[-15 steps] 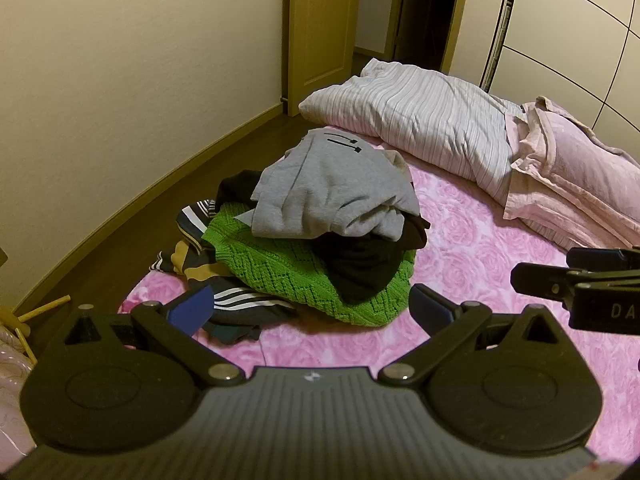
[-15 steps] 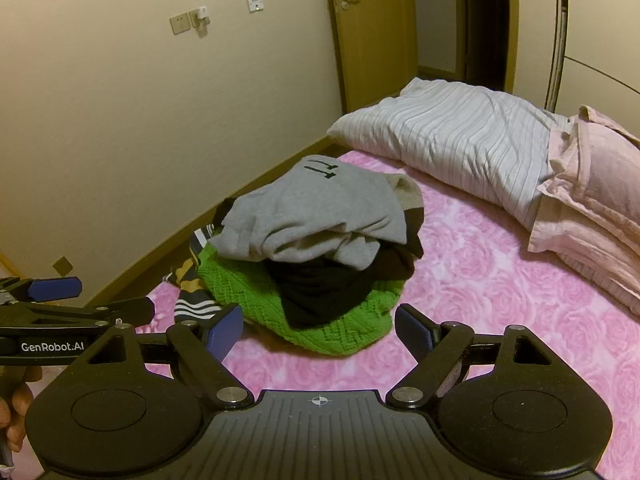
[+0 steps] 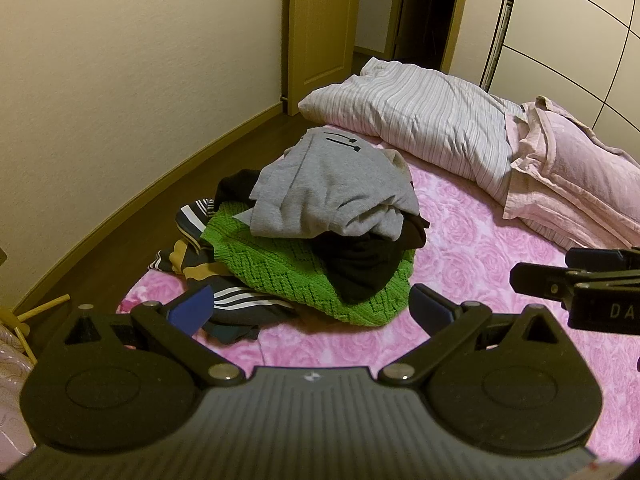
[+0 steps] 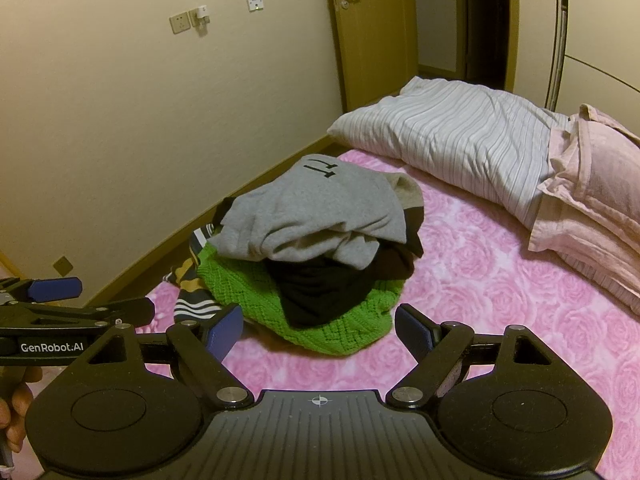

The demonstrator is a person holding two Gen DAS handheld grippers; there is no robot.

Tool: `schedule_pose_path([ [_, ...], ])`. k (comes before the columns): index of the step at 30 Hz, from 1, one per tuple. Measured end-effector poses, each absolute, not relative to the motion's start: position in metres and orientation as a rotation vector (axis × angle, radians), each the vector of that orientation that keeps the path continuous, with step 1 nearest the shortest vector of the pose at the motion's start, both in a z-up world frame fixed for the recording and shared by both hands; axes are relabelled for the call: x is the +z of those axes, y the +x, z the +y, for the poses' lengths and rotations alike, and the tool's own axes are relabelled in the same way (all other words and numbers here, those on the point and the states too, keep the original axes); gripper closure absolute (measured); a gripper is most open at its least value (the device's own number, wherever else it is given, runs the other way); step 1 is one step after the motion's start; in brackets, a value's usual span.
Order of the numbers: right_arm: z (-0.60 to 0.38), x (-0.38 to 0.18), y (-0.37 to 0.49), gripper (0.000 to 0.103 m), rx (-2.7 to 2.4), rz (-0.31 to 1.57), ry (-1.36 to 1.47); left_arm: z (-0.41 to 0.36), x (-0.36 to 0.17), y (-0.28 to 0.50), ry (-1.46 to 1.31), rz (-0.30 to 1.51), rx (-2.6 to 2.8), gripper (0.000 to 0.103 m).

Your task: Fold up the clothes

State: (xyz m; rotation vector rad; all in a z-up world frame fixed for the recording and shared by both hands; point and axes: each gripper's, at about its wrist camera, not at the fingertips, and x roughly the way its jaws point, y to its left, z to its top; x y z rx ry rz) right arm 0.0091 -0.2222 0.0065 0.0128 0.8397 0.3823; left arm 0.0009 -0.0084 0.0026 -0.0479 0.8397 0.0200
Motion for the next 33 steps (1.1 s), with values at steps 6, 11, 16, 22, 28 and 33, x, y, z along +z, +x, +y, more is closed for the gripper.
schedule_pose_path([
  [6, -0.223, 0.006, 0.009, 0.023, 0.382, 0.840, 0.014, -0.008, 0.002, 0.001, -0.048, 0.840, 0.019, 0.001],
  [11, -0.223, 0.006, 0.010, 0.023, 0.383, 0.841, 0.014, -0.008, 0.002, 0.002, -0.048, 0.840, 0.017, 0.001],
  [16, -0.225, 0.004, 0.011, 0.023, 0.384, 0.842, 0.016, -0.011, 0.001, 0.002, -0.046, 0.842, 0.018, 0.001],
  [22, -0.227, 0.002, 0.012, 0.023, 0.385, 0.841, 0.022, -0.019, 0.001, 0.002, -0.039, 0.846, 0.019, 0.001],
  [28, -0.235, -0.002, 0.015, 0.023, 0.394, 0.846, 0.029, -0.028, 0.000, 0.005, -0.033, 0.850, 0.024, 0.001],
  [33, -0.243, -0.003, 0.021, 0.023, 0.412, 0.849, 0.034, -0.034, 0.000, 0.010, -0.032, 0.857, 0.033, 0.001],
])
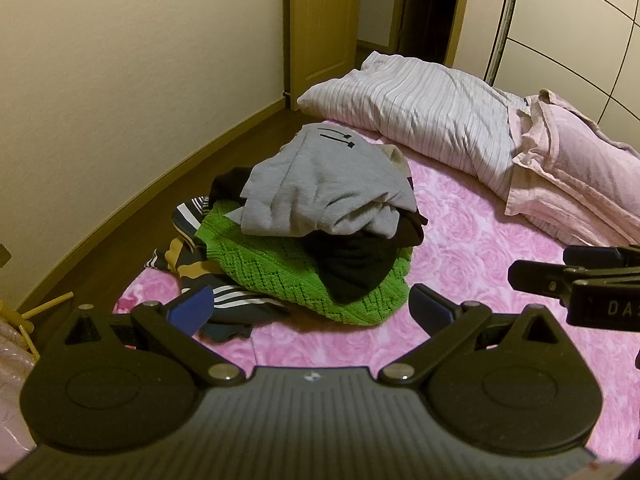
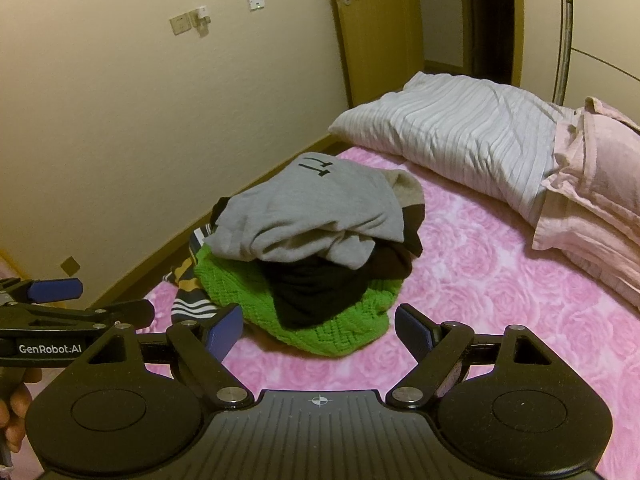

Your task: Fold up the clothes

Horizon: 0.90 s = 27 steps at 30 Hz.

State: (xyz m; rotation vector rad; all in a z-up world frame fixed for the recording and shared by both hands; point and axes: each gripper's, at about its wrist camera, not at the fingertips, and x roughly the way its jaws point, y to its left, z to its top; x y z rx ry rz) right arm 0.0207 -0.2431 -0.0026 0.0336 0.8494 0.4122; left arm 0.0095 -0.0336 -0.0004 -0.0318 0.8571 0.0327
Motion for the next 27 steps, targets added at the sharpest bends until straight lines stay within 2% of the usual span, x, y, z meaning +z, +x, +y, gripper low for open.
schedule_pose_path([
  [27, -0.290, -0.027, 0.047, 0.023, 0.492, 0.894, 0.078, -0.074, -0.005, 0.019, 0.031, 0.908, 0.062, 0.001],
])
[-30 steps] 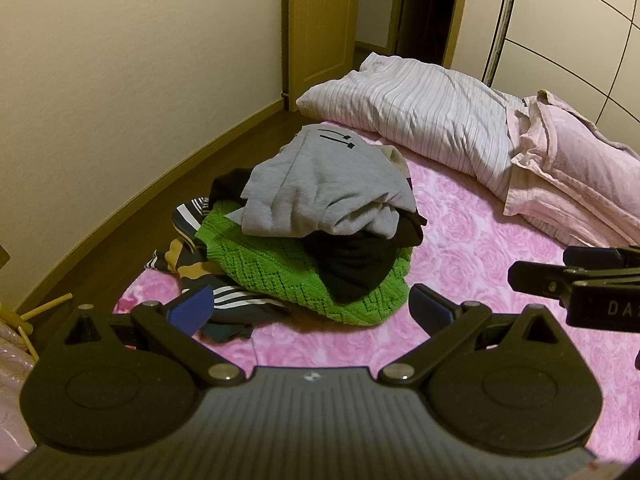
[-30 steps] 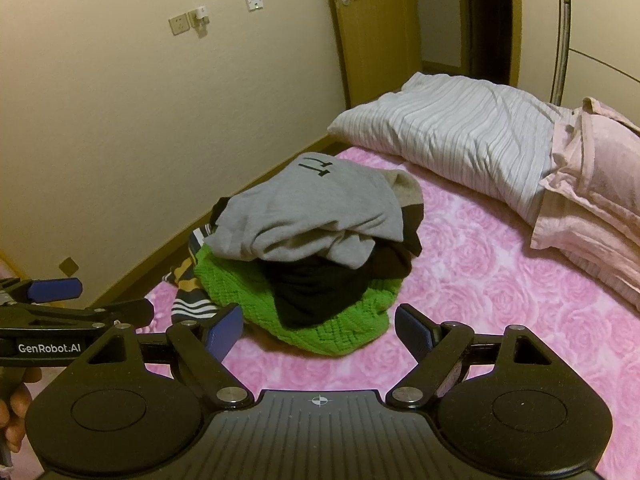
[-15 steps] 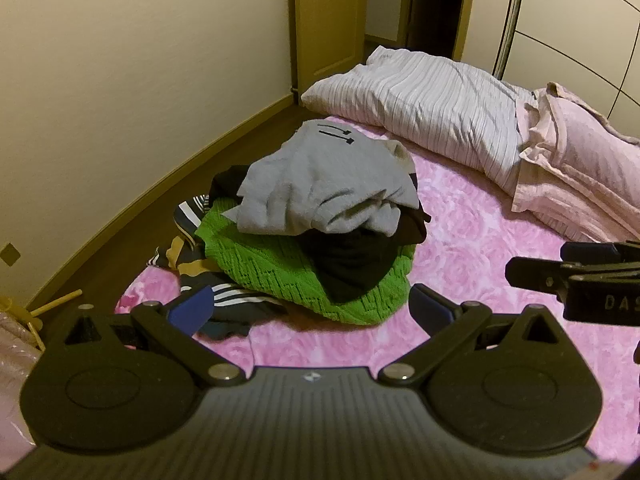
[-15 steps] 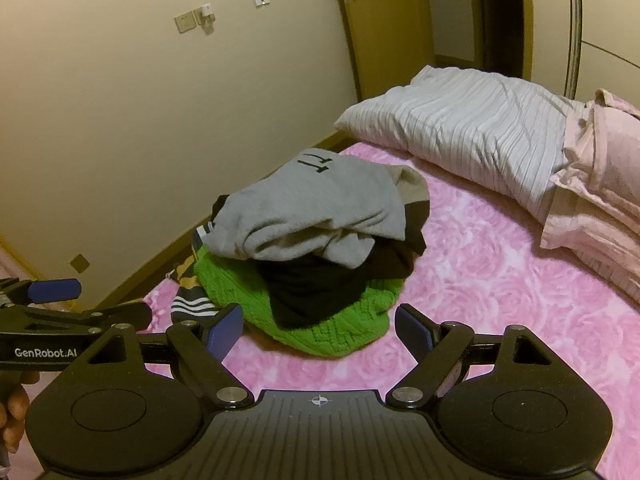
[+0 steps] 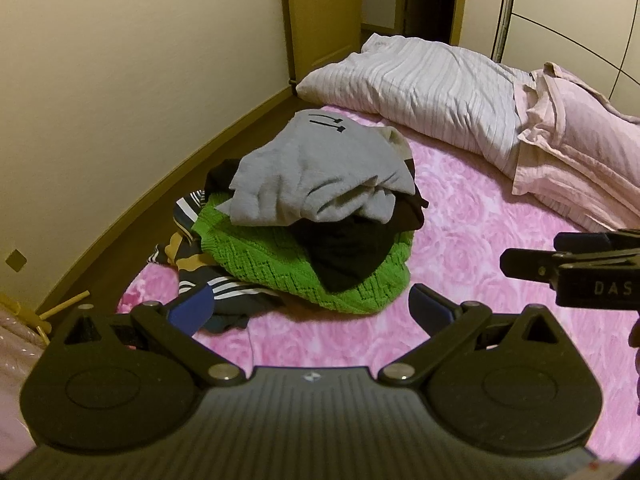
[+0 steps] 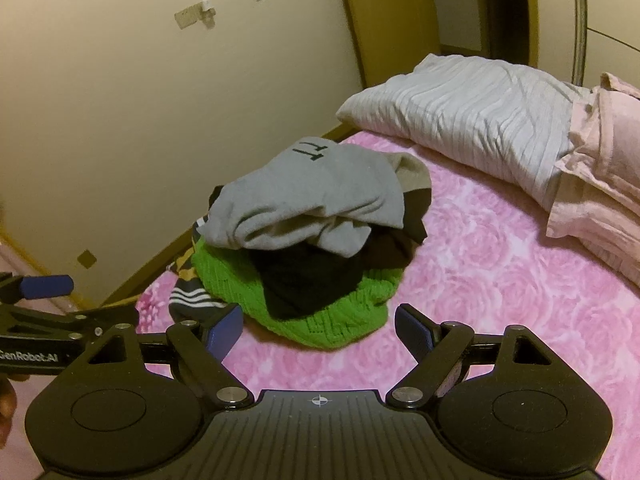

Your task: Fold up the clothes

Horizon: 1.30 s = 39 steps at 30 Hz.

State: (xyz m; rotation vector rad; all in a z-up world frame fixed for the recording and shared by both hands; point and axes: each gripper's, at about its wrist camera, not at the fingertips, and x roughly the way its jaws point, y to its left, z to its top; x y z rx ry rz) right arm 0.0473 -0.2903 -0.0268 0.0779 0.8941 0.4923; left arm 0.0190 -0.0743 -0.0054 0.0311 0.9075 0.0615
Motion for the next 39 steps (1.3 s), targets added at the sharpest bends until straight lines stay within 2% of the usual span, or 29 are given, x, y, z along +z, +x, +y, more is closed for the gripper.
schedule_pose_path([
  [6, -0.267, -0.028, 0.060, 0.023, 0.569, 0.839, -0.035, -0.053, -0.016, 0.037, 0.075, 0.900, 0.019, 0.001],
  [13, -0.214, -0.049, 0.084, 0.023, 0.640, 0.768, -0.320, -0.017, -0.049, 0.090, 0.258, 0.857, -0.088, 0.001],
  [20, -0.141, -0.102, 0.126, 0.023, 0.736, 0.733, -0.586, 0.003, -0.108, 0.150, 0.598, 0.793, -0.391, 0.002],
  [23, -0.114, -0.130, 0.148, 0.023, 0.782, 0.711, -0.698, 0.013, -0.136, 0.173, 0.641, 0.790, -0.521, 0.013],
  [28, -0.090, -0.168, 0.179, 0.023, 0.838, 0.682, -0.854, 0.022, -0.168, 0.201, 0.699, 0.745, -0.610, 0.017],
  [30, -0.085, -0.176, 0.185, 0.023, 0.852, 0.674, -0.874, 0.024, -0.176, 0.210, 0.717, 0.742, -0.631, 0.031],
  [31, -0.084, -0.177, 0.188, 0.027, 0.855, 0.684, -0.867, 0.025, -0.179, 0.214, 0.729, 0.749, -0.634, 0.036],
  [32, -0.084, -0.175, 0.190, 0.046, 0.854, 0.691, -0.852, 0.025, -0.180, 0.217, 0.731, 0.755, -0.640, 0.045],
  [33, -0.087, -0.173, 0.192, 0.055, 0.848, 0.703, -0.825, 0.027, -0.178, 0.219, 0.724, 0.757, -0.645, 0.058],
  [34, -0.089, -0.169, 0.194, 0.061, 0.834, 0.715, -0.788, 0.029, -0.175, 0.221, 0.716, 0.759, -0.647, 0.065],
  [36, -0.098, -0.158, 0.196, 0.085, 0.804, 0.723, -0.722, 0.029, -0.163, 0.223, 0.701, 0.757, -0.652, 0.087],
  [39, -0.112, -0.132, 0.196, 0.090, 0.754, 0.701, -0.640, 0.022, -0.137, 0.219, 0.701, 0.721, -0.665, 0.096],
])
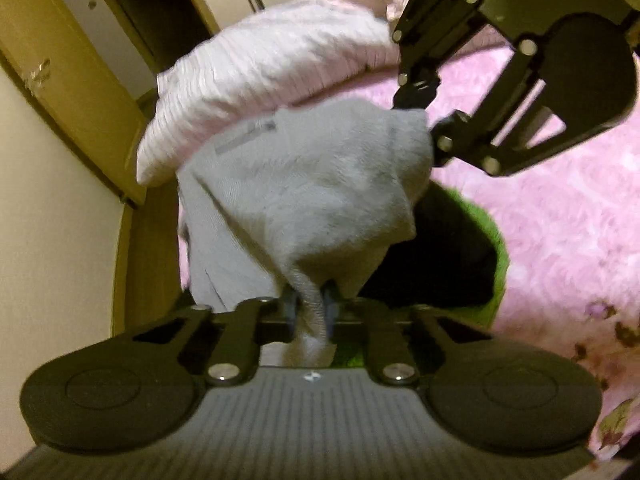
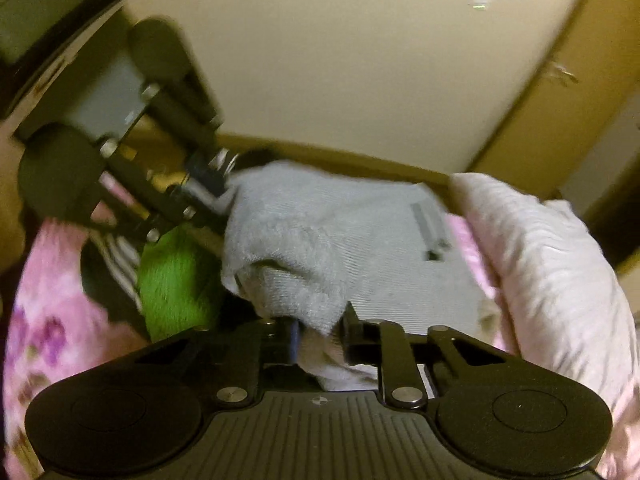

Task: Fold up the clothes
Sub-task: 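Grasp the grey garment on the pile with both grippers and lift it, then lay the grey garment on the bed and open both grippers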

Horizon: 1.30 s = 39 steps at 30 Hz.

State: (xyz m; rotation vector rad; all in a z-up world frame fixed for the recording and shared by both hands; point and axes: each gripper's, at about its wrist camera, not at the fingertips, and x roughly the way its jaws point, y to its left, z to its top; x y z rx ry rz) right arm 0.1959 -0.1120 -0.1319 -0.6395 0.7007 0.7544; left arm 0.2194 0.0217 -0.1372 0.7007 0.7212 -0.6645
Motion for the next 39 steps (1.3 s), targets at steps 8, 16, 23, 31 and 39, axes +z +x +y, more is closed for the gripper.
schedule_pose_path([
  [8, -0.209, -0.039, 0.134, 0.096, 0.591, 0.623, -0.350, -0.039, -0.048, 0.157, 0.680, 0.556, -0.734, 0.099],
  [16, -0.363, -0.005, -0.051, 0.096, 0.403, 0.641, -0.096, -0.175, -0.005, 0.006, 0.662, 0.457, -0.913, 0.100],
  [23, -0.530, -0.062, -0.210, 0.090, -0.077, 0.875, 0.088, -0.321, -0.047, -0.102, 0.508, 0.656, -1.212, 0.074],
  [31, -0.586, -0.089, -0.298, 0.053, -0.295, 0.904, 0.180, -0.362, -0.112, -0.159, 0.767, 0.717, -1.316, 0.061],
  [39, -0.545, -0.140, -0.306, 0.048, -0.299, 1.034, 0.216, -0.366, -0.162, -0.132, 0.862, 0.771, -1.348, 0.047],
])
